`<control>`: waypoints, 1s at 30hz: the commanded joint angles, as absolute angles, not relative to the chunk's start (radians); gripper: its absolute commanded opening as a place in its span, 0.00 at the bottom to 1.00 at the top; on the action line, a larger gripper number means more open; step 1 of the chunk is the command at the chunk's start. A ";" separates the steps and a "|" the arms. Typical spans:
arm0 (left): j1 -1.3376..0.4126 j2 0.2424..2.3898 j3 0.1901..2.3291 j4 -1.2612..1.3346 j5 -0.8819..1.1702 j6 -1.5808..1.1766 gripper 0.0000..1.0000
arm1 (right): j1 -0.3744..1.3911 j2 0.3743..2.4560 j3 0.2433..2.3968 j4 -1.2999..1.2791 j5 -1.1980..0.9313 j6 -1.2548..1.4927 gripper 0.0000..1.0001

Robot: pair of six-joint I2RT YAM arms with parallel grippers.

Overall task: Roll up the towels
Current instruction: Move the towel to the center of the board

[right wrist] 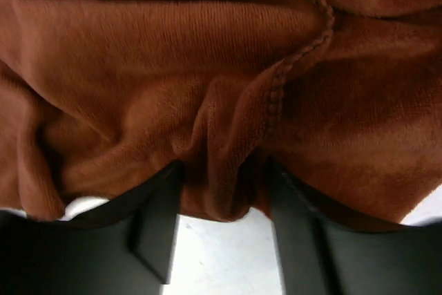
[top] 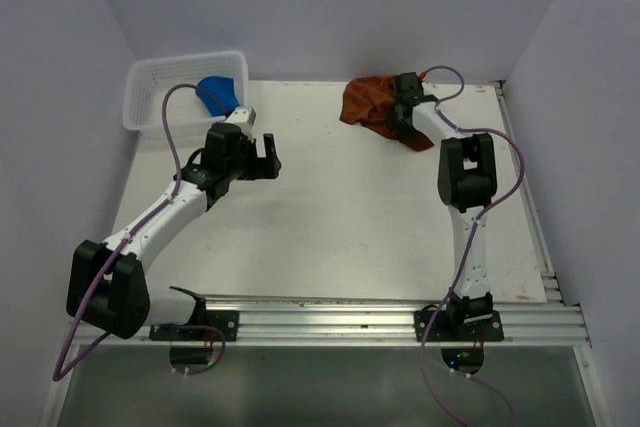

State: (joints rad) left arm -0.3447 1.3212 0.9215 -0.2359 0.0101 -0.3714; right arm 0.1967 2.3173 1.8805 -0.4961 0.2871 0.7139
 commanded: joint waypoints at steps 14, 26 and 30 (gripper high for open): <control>-0.359 1.302 0.953 -0.184 0.055 -0.365 1.00 | 0.343 1.932 1.456 -0.472 0.083 0.617 0.00; -0.377 1.262 0.825 -0.190 0.110 -0.474 0.99 | 0.721 1.128 0.637 -0.494 0.040 0.808 0.39; -0.385 1.238 0.747 -0.183 0.130 -0.515 1.00 | 0.723 0.941 0.542 -0.447 0.077 0.804 0.63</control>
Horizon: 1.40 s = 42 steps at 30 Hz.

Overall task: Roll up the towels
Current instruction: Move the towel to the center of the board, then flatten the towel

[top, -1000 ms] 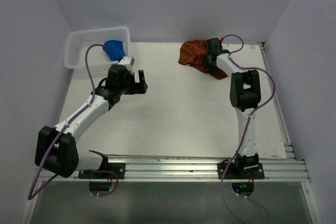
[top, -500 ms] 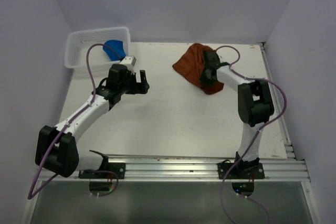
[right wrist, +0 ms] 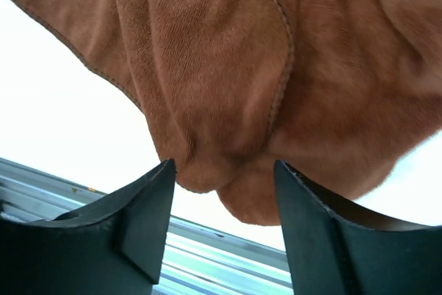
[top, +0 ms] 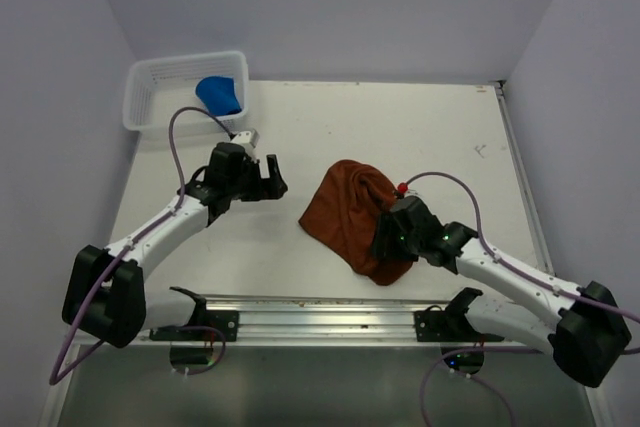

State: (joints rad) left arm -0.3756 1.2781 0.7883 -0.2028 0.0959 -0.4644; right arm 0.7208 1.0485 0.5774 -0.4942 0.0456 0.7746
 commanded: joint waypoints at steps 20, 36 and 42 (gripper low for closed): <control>-0.554 1.368 0.614 0.040 0.167 -0.690 0.84 | 0.723 0.826 0.529 -0.526 0.201 0.839 0.60; -0.598 1.594 0.640 0.187 0.207 -0.744 0.06 | 0.723 0.677 0.491 -0.675 0.279 0.874 0.60; -0.571 1.415 0.675 -0.054 -0.033 -0.697 0.00 | 0.723 0.698 0.480 -0.712 0.310 0.937 0.61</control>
State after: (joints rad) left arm -0.5911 1.5536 0.6346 0.0967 0.1528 -0.7380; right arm 0.7208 0.6830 0.4866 -0.6659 0.2562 0.8787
